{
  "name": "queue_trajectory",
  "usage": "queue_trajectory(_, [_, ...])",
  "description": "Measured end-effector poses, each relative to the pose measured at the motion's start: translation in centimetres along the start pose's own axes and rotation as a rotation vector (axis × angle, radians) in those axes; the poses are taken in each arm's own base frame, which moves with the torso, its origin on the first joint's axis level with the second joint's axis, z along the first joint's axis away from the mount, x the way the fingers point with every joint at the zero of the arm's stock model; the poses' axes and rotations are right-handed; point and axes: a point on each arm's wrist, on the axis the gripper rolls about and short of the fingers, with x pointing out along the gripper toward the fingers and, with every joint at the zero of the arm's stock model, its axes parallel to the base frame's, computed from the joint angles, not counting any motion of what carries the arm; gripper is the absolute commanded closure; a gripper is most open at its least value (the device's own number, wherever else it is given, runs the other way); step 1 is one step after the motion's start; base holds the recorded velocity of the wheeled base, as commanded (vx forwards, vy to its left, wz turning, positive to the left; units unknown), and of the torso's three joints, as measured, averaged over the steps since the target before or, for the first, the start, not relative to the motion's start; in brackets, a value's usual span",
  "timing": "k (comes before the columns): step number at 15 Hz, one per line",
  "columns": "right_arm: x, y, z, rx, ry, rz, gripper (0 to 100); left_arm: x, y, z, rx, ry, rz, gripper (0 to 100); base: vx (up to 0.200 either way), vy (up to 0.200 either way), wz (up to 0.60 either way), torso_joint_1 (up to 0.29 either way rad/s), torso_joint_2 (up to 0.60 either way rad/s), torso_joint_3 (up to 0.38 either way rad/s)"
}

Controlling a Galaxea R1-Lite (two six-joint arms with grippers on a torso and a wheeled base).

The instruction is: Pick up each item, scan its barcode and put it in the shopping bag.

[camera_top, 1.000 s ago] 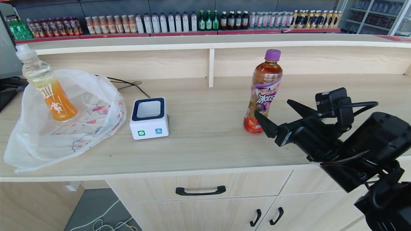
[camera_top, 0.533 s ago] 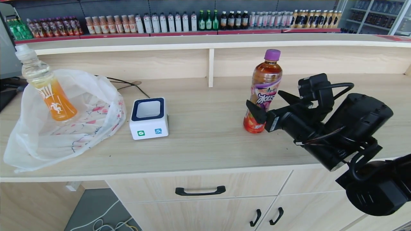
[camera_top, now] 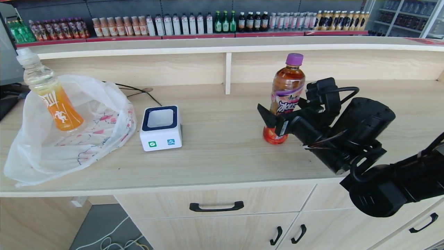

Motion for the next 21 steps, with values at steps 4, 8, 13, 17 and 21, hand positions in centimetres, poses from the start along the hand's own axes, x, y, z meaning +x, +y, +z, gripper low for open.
queue_trajectory(4, [0.7,0.2,-0.6,-0.003,0.005,0.000,0,0.0,0.0,0.0,0.000,0.000,0.000,0,0.000,0.000,0.00,0.000,0.00,0.000])
queue_trajectory(8, [0.8,0.2,-0.8,-0.003,0.008,-0.001,0,0.0,0.0,0.0,0.000,0.000,0.000,0,0.000,0.000,0.00,0.000,0.00,0.000])
queue_trajectory(13, [1.2,0.2,-0.5,-0.001,-0.010,-0.004,100,0.0,0.0,0.0,0.000,0.000,0.000,0,0.000,0.000,0.00,0.000,0.00,0.000])
queue_trajectory(17, [1.3,0.2,-0.3,0.001,-0.015,-0.005,100,0.0,0.0,0.0,0.000,0.000,0.000,0,0.000,0.000,0.00,0.000,0.00,0.000])
queue_trajectory(21, [1.2,0.1,0.0,0.002,-0.024,-0.004,100,0.0,0.0,0.0,0.000,0.000,0.000,0,0.000,0.000,0.00,0.000,0.00,0.000])
